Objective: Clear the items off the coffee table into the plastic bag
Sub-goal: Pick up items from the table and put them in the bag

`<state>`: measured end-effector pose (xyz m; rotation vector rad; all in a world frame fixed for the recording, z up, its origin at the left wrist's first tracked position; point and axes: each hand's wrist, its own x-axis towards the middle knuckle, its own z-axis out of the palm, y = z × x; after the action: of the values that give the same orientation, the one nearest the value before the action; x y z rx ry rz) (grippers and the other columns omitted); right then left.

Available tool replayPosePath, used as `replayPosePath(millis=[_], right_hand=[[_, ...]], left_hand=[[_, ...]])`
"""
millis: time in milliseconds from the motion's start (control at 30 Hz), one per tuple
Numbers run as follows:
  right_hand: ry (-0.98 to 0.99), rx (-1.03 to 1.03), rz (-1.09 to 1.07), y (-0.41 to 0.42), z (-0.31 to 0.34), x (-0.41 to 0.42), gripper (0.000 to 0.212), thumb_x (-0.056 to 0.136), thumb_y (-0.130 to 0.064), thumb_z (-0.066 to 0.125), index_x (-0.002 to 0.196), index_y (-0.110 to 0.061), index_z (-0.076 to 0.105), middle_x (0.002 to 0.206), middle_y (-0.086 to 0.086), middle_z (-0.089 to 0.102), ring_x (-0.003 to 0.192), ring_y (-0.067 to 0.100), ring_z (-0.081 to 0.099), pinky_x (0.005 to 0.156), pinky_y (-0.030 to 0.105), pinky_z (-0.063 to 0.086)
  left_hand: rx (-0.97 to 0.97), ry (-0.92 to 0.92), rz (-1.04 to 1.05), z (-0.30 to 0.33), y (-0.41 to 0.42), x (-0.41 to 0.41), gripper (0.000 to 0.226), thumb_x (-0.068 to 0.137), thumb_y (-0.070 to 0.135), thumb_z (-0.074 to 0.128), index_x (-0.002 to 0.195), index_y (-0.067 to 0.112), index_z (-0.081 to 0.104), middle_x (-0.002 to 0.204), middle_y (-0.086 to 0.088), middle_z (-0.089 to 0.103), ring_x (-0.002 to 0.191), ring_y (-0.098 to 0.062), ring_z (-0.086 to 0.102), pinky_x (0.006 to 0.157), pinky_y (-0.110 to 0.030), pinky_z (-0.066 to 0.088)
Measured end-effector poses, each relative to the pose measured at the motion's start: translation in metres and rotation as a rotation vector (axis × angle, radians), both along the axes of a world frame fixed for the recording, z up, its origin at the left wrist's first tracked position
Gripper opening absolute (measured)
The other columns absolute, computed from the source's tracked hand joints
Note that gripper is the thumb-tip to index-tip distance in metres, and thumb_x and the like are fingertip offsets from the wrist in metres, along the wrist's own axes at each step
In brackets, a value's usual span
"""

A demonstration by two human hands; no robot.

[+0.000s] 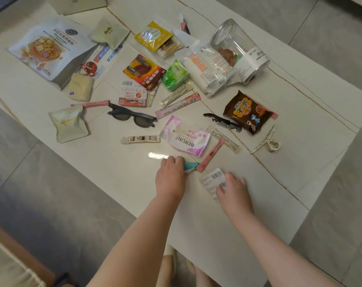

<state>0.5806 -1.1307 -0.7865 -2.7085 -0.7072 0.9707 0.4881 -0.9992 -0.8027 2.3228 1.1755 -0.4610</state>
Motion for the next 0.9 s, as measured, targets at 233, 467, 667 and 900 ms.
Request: replayPosePath(millis=[233,467,667,900], right_hand=[[0.022,-0.055,-0.022,-0.001,0.001,0.001,0.018,0.094,-0.023,0.053,0.106,-0.009,0.051,0.117,0.006,0.059,0.113,0.027,0.043,0.086,0.034,0.041],[-0.024,-0.086,-0.024,0.001,0.005,-0.001,0.024,0.091,-0.025,0.054,0.106,-0.006,0.052,0.117,0.012,0.053,0.112,0.028,0.043,0.083,0.034,0.041],[-0.019,-0.123,-0.026,0.006,0.011,-0.007,0.021,0.094,-0.026,0.048,0.108,-0.010,0.049,0.109,0.004,0.060,0.112,0.026,0.041,0.063,0.029,0.035],[0.049,-0.110,-0.094,0.013,0.012,-0.008,0.019,0.093,-0.024,0.050,0.106,-0.010,0.048,0.109,0.009,0.061,0.097,0.029,0.056,0.063,0.029,0.036]], left_hand=[[0.038,0.024,-0.031,0.001,-0.001,-0.005,0.016,0.095,0.030,0.050,0.106,0.017,0.048,0.110,-0.002,0.054,0.102,-0.023,0.047,0.074,-0.028,0.032],[-0.029,0.001,-0.066,0.003,-0.004,-0.010,0.027,0.098,0.033,0.042,0.119,0.019,0.050,0.112,-0.001,0.057,0.105,-0.023,0.049,0.079,-0.031,0.040],[-0.080,0.001,-0.036,0.013,-0.004,-0.017,0.028,0.097,0.031,0.043,0.121,0.019,0.051,0.111,-0.002,0.057,0.107,-0.023,0.048,0.079,-0.033,0.044],[-0.095,-0.020,-0.004,0.018,-0.002,-0.025,0.029,0.097,0.034,0.043,0.120,0.019,0.051,0.109,-0.001,0.057,0.106,-0.021,0.048,0.079,-0.034,0.047]])
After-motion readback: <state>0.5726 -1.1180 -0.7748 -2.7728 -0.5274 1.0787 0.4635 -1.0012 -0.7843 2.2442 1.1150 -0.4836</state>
